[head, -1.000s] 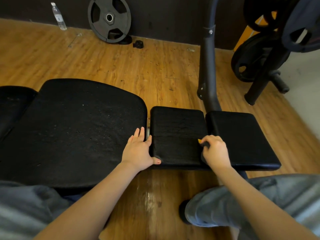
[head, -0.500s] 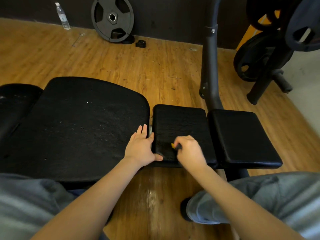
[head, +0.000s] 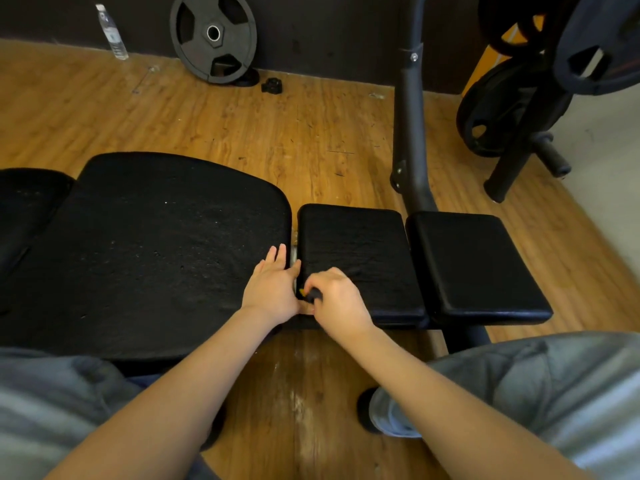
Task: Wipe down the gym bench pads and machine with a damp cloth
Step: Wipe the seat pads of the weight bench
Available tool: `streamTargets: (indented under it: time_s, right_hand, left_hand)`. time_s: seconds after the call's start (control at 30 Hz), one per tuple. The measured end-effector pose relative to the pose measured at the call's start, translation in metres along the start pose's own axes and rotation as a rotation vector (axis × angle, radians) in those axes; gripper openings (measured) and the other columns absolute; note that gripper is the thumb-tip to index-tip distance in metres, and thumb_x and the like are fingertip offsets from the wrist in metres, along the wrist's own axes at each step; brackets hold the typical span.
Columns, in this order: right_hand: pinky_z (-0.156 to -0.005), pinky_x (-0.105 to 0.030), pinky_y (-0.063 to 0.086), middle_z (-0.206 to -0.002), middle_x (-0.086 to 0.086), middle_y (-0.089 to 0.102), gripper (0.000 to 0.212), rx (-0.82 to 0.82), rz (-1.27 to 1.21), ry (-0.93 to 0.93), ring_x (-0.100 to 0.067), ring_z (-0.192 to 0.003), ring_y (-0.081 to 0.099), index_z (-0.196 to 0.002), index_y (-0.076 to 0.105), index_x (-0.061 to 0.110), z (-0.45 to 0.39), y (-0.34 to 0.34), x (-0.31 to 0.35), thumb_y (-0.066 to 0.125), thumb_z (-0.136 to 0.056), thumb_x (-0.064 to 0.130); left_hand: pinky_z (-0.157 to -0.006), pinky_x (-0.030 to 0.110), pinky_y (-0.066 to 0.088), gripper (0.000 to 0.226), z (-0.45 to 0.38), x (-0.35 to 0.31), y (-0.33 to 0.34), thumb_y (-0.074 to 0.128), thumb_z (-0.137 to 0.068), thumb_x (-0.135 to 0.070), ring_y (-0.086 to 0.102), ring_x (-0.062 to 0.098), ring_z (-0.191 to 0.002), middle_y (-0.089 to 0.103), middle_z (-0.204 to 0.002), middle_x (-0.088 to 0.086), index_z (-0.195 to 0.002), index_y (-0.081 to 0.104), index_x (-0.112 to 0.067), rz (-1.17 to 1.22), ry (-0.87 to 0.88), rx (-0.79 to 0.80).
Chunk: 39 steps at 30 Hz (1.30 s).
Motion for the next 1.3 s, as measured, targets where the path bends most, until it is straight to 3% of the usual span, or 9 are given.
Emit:
streamTargets:
  time_s: [0.2, 0.37, 0.47, 0.6, 0.7, 1.0, 1.07, 1.2, 1.3]
  right_hand:
    - [-0.079, -0.022, 0.041, -0.088, -0.013, 0.063, 0.025, -0.209, 0.043, 0.223, -0.028, -0.086, 0.061, -0.085, 0.069, 0.006, 0.033, -0.046, -0.09, 0.058, -0.074, -0.014]
    - [-0.073, -0.027, 0.044, -0.1, -0.017, 0.059, 0.02, -0.304, -0.017, 0.423, -0.029, -0.082, 0.059, -0.093, 0.066, 0.007, 0.021, -0.067, -0.125, 0.054, -0.083, -0.006]
    - [-0.075, -0.026, 0.046, -0.104, -0.015, 0.059, 0.022, -0.348, -0.081, 0.384, -0.026, -0.079, 0.06, -0.097, 0.065, 0.011, -0.007, -0.046, -0.097, 0.054, -0.085, -0.003]
    - [-0.096, -0.022, 0.042, -0.114, -0.005, 0.059, 0.025, -0.154, -0.022, 0.038, -0.015, -0.108, 0.053, -0.112, 0.063, 0.012, -0.014, -0.003, -0.03, 0.057, -0.088, 0.01]
    - [-0.114, -0.026, 0.022, -0.138, -0.003, 0.049, 0.045, -0.02, 0.076, -0.097, -0.017, -0.133, 0.039, -0.133, 0.051, 0.013, 0.006, 0.002, -0.04, 0.054, -0.088, 0.008]
    - [-0.109, -0.024, 0.025, -0.138, -0.014, 0.048, 0.037, -0.3, -0.019, 0.347, -0.026, -0.132, 0.04, -0.13, 0.051, 0.0, -0.072, -0.04, -0.112, 0.042, -0.094, 0.001]
    - [-0.107, -0.022, 0.026, -0.135, -0.015, 0.052, 0.034, -0.301, -0.001, 0.279, -0.026, -0.129, 0.044, -0.125, 0.056, -0.001, -0.08, -0.024, -0.083, 0.045, -0.093, -0.001]
    - [-0.111, -0.023, 0.018, -0.14, -0.008, 0.048, 0.045, -0.053, 0.06, -0.095, -0.021, -0.133, 0.04, -0.132, 0.052, 0.008, -0.038, 0.015, -0.032, 0.05, -0.089, -0.002]
    - [-0.111, -0.034, 0.018, -0.135, -0.01, 0.053, 0.053, -0.052, 0.125, -0.115, -0.028, -0.127, 0.047, -0.128, 0.056, 0.009, -0.003, -0.003, -0.06, 0.059, -0.078, -0.01]
  left_hand:
    - [-0.118, 0.041, 0.003, 0.099, -0.002, 0.001, 0.001, 0.066, -0.077, -0.058, -0.01, 0.027, -0.146, -0.007, -0.159, 0.013, -0.152, 0.014, -0.018, -0.024, -0.001, 0.029]
    - [-0.118, 0.041, 0.003, 0.098, -0.002, 0.001, 0.001, 0.066, -0.077, -0.059, -0.01, 0.026, -0.146, -0.007, -0.159, 0.012, -0.152, 0.015, -0.018, -0.024, -0.002, 0.019]
    - [-0.118, 0.041, 0.003, 0.097, -0.001, 0.0, 0.0, 0.065, -0.078, -0.059, -0.01, 0.025, -0.146, -0.007, -0.159, 0.012, -0.152, 0.015, -0.019, -0.02, -0.002, 0.012]
    - [-0.118, 0.04, 0.003, 0.095, 0.001, -0.001, 0.0, 0.063, -0.08, -0.059, -0.009, 0.025, -0.146, -0.007, -0.159, 0.012, -0.152, 0.016, -0.018, -0.022, 0.001, 0.001]
    - [-0.118, 0.039, 0.003, 0.096, 0.001, -0.001, 0.001, 0.063, -0.079, -0.059, -0.01, 0.024, -0.146, -0.007, -0.159, 0.011, -0.152, 0.015, -0.019, -0.016, 0.005, 0.003]
    - [-0.118, 0.04, 0.001, 0.097, 0.0, 0.002, 0.002, 0.062, -0.078, -0.061, -0.012, 0.024, -0.146, -0.008, -0.159, 0.01, -0.152, 0.014, -0.019, -0.018, 0.011, -0.017]
    - [-0.118, 0.04, 0.001, 0.098, -0.001, 0.001, 0.002, 0.063, -0.078, -0.06, -0.012, 0.025, -0.146, -0.008, -0.159, 0.011, -0.152, 0.014, -0.018, -0.021, 0.007, -0.011]
    - [-0.118, 0.039, 0.001, 0.097, -0.001, -0.002, 0.001, 0.064, -0.079, -0.058, -0.013, 0.025, -0.146, -0.01, -0.159, 0.011, -0.152, 0.015, -0.018, -0.008, 0.004, -0.017]
    - [-0.118, 0.039, 0.0, 0.097, 0.0, -0.001, 0.002, 0.063, -0.079, -0.059, -0.014, 0.024, -0.145, -0.01, -0.159, 0.01, -0.152, 0.014, -0.019, -0.004, 0.009, -0.019]
Point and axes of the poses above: each hand's wrist, its own z-axis away from the middle knuckle, its own y-axis out of the palm, x = y × z, the point moved 5 cm from there along -z, towards the middle knuckle
